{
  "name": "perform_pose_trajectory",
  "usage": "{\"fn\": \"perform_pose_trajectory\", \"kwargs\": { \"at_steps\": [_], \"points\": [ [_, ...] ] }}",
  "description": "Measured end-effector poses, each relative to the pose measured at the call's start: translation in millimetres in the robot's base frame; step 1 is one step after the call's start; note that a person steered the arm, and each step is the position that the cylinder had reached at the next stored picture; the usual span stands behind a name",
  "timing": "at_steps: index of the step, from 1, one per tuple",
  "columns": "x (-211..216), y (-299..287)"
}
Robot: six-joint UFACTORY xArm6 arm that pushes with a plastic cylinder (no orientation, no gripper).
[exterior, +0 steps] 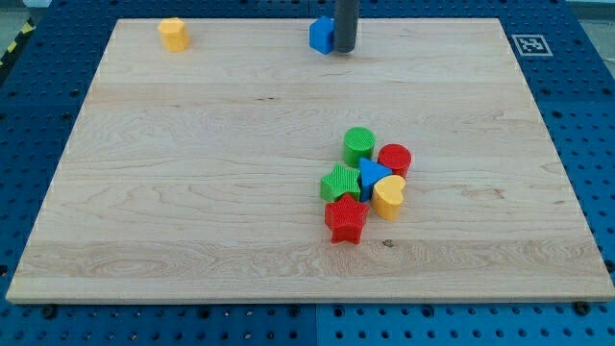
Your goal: Move the green circle to the top right
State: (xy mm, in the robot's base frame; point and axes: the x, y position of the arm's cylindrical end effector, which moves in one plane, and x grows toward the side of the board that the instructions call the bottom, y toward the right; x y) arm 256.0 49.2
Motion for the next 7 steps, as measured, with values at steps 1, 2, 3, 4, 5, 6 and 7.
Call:
{"fn": "perform_pose_trajectory", "kwargs": {
  "at_steps": [1,2,3,4,5,6,7],
  "points": [
    [0,0],
    [12,12],
    [68,28],
    [87,-12],
    [91,-41],
    [91,-41],
    [91,-41]
  ]
}}
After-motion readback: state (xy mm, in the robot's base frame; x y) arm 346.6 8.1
